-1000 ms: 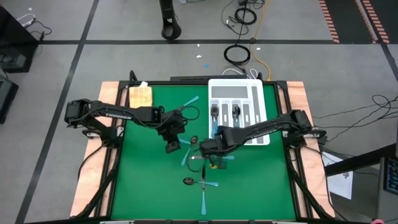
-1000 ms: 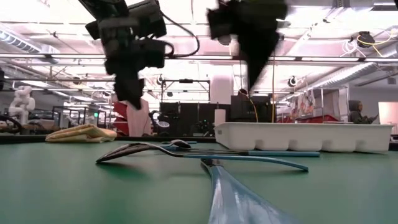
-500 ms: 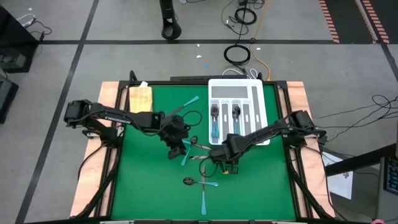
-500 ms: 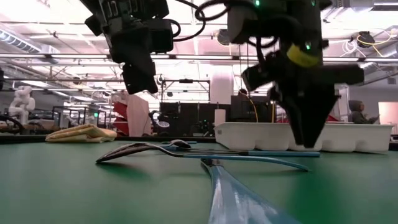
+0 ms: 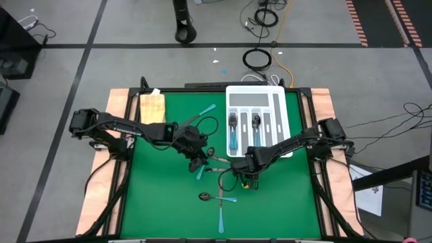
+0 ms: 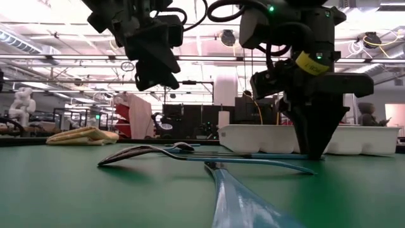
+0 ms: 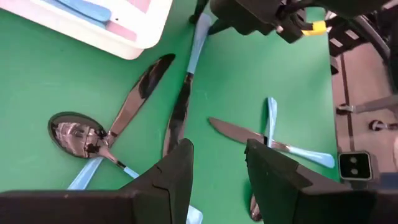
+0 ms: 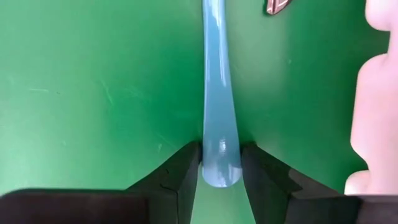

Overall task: Sort silverware
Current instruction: Put the blue table knife into the silverware organizer

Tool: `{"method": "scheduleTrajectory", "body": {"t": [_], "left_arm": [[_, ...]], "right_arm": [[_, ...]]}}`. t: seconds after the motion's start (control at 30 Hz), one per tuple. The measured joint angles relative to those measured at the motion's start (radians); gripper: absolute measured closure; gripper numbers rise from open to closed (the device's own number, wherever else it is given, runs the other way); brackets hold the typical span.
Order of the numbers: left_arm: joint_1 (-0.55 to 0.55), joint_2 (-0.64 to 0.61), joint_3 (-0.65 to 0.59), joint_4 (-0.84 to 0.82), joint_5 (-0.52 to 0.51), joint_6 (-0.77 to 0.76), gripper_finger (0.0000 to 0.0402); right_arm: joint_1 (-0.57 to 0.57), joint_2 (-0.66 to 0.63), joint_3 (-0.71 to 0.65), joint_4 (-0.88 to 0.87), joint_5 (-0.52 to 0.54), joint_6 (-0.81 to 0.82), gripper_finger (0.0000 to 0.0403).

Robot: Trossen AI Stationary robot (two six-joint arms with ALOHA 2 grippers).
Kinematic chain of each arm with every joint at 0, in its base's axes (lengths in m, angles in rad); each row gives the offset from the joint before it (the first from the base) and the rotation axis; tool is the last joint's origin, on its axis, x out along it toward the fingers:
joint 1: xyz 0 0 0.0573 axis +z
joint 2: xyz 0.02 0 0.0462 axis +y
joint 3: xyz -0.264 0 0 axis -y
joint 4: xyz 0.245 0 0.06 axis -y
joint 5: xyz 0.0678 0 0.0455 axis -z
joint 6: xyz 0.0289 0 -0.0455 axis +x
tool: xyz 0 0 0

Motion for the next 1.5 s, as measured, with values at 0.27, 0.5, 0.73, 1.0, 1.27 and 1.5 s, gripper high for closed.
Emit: {"method": "scheduleTrajectory", "body": {"t": [0.27, 0.5, 0.73, 1.0, 1.27, 1.5], "left_arm": [[-0.007, 0.063, 0.0, 0.008, -0.007, -0.044, 0.0249], [-0.029, 0.154, 0.0, 0.065, -0.001, -0.069, 0.0249], [-0.034, 0.174, -0.001, 0.063, -0.001, -0.083, 0.0249], [-0.034, 0.164, 0.0, 0.045, 0.0, -0.095, 0.0249], [-0.034, 0.164, 0.0, 0.012, -0.001, -0.083, 0.0249], [-0.07, 0.173, 0.0, 0.056, -0.124, 0.103, 0.0249]], "right_arm": [[0.002, 0.001, -0.005, 0.024, 0.034, -0.003, 0.0287], [0.001, -0.001, -0.029, 0.042, 0.017, -0.003, 0.0287], [0.001, -0.001, -0.029, 0.046, 0.016, 0.02, 0.032], [0.002, -0.003, -0.031, 0.063, 0.024, 0.021, 0.0378], [0.002, -0.003, -0.03, 0.069, 0.029, 0.023, 0.0384], [0.002, -0.003, -0.03, 0.075, 0.028, 0.023, 0.0385]]}}
